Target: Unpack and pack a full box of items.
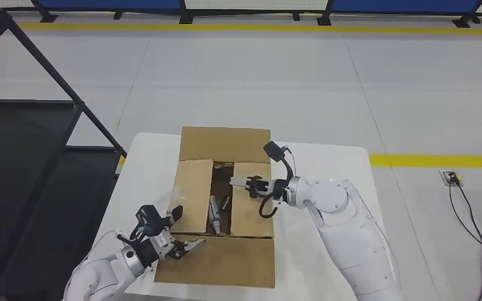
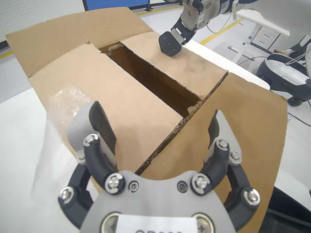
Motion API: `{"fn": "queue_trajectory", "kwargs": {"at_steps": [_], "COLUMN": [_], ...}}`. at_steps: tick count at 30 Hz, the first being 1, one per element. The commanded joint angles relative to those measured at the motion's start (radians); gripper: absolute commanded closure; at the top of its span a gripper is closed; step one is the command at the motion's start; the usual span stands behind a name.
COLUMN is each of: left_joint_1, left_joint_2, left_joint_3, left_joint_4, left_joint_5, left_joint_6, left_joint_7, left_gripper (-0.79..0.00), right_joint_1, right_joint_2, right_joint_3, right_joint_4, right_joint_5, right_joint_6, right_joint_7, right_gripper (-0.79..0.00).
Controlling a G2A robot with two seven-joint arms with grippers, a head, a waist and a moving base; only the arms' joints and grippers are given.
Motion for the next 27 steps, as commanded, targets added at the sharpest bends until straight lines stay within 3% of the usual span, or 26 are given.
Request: {"fn": "queue_trajectory", "kwargs": {"at_steps": [1, 9, 16, 21, 27], "left_joint_1": [-0.007, -0.034, -0.023, 0.028, 0.132], "left_joint_2": [0.001, 0.003, 0.008, 0.018, 0.032], "left_joint_3": [0.005, 0.028, 0.017, -0.051, -0.211], "left_joint_4": [0.003, 0.007, -0.005, -0.053, -0.09], "left_joint_5": [-0.004, -0.031, -0.07, -0.126, -0.215], "left_joint_6": [0.011, 0.065, 0.034, -0.011, -0.081], "left_joint_7": [-0.017, -0.083, -0.062, -0.021, 0.06], "left_gripper": [-0.785, -0.785, -0.785, -0.785, -0.785], "right_joint_1": [-0.001, 0.009, 0.031, 0.028, 0.007], "right_joint_2": [0.001, 0.003, 0.006, 0.014, 0.028], "right_joint_3": [-0.009, -0.044, -0.055, -0.034, 0.006], "right_joint_4": [-0.002, 0.011, 0.038, 0.002, -0.079], "right_joint_5": [-0.018, -0.054, -0.051, -0.019, -0.023], "right_joint_6": [-0.014, -0.005, 0.0, -0.031, -0.023], "right_joint_7": [-0.017, -0.077, -0.081, -0.079, -0.088], "right_gripper": [-0.785, -0.785, -0.785, -0.785, -0.785]}}
